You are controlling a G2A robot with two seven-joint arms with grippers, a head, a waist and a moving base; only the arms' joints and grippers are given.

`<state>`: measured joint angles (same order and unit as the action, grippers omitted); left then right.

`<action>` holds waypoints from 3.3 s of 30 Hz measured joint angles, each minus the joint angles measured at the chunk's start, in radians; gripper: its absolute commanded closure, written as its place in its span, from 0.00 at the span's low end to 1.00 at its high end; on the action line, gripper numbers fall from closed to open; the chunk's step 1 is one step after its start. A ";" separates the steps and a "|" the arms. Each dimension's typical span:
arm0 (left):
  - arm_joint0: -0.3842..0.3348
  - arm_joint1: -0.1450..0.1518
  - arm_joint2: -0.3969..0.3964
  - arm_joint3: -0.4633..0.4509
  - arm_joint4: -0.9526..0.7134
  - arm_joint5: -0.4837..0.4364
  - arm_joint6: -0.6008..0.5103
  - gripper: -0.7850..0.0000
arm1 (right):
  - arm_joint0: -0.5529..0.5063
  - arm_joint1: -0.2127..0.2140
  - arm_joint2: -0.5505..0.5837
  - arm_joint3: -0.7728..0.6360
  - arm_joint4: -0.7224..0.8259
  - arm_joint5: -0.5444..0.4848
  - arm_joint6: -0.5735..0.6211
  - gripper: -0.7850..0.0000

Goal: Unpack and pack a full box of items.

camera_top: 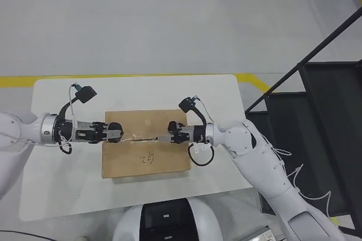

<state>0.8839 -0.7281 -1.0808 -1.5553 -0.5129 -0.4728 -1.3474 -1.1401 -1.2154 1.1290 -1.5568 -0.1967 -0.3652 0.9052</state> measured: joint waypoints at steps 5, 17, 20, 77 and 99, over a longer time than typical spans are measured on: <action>-0.001 0.006 -0.003 0.009 -0.009 -0.002 0.002 1.00 | -0.062 0.017 0.056 0.017 0.097 -0.083 0.041 0.00; -0.043 0.009 0.020 -0.059 -0.024 0.018 -0.018 1.00 | -0.031 0.023 0.010 0.148 0.241 -0.149 0.149 0.00; -0.054 0.011 0.021 -0.095 -0.034 0.025 -0.025 1.00 | -0.013 0.022 -0.004 0.171 0.247 -0.160 0.147 0.00; 0.173 0.007 -0.065 0.202 0.087 -0.050 0.180 0.00 | 0.263 -0.051 -0.340 0.154 -0.067 -0.214 -0.160 0.00; -0.041 -0.082 0.130 0.340 -0.027 -0.111 0.110 0.00 | 0.083 0.020 -0.140 -0.101 -0.123 -0.020 -0.077 0.00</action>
<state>0.8434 -0.8102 -0.9511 -1.2149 -0.5399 -0.5833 -1.2373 -1.0567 -1.1951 0.9890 -1.6577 -0.3200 -0.3850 0.8279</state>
